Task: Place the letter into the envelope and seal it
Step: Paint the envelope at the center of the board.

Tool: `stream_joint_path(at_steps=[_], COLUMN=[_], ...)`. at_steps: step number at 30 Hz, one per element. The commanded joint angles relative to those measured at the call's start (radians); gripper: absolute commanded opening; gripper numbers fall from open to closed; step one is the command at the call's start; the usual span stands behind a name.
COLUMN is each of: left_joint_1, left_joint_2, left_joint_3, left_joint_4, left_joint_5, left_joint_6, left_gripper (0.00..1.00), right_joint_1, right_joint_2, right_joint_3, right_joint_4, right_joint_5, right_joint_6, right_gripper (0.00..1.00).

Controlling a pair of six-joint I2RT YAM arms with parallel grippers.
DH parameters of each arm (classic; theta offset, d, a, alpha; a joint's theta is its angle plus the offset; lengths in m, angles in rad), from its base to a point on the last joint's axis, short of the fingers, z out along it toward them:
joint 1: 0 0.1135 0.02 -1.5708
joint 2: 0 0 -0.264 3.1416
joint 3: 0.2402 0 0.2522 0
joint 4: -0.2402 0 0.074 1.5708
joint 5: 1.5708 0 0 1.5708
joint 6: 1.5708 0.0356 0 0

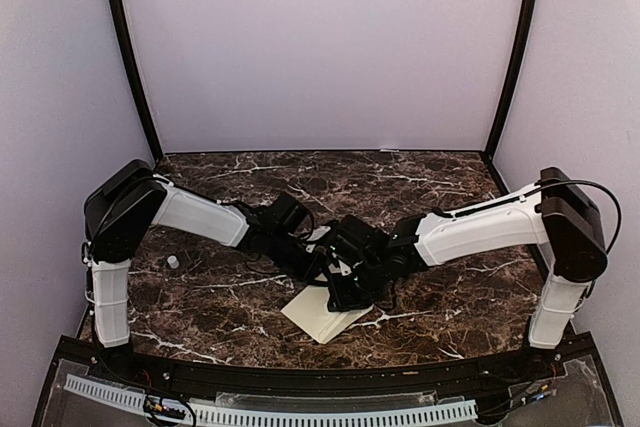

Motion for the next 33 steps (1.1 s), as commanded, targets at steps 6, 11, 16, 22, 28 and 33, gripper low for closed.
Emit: stream_joint_path(at_steps=[6,11,16,22,28,33], left_joint_1=[0.003,0.003,0.003,0.003,0.004,0.004], left_joint_2=[0.052,0.052,0.055,0.056,0.056,0.056], left_joint_3=[-0.013,-0.014,-0.014,-0.013,-0.012,-0.013], left_joint_4=[-0.102,-0.102,-0.102,-0.102,-0.103,-0.103], left_joint_5=[-0.059,-0.059,-0.058,-0.057,-0.056,-0.055], left_joint_6=[0.005,0.005,0.006,0.006,0.008,0.008], left_gripper=[0.00,0.00,0.00,0.00,0.00,0.00], right_joint_1=[-0.020,-0.061,-0.103,-0.146,-0.172,-0.184], right_joint_2=[0.014,0.010,0.004,0.010,0.010,0.008], right_joint_3=[-0.016,-0.035,-0.049,-0.065,-0.073,-0.073], right_joint_4=[-0.072,-0.071,-0.079,-0.077,-0.078,-0.075], right_joint_5=[0.018,0.032,0.048,0.064,0.073,0.075], right_joint_6=[0.009,-0.015,-0.038,-0.063,-0.075,-0.081], right_gripper=[0.00,0.00,0.00,0.00,0.00,0.00])
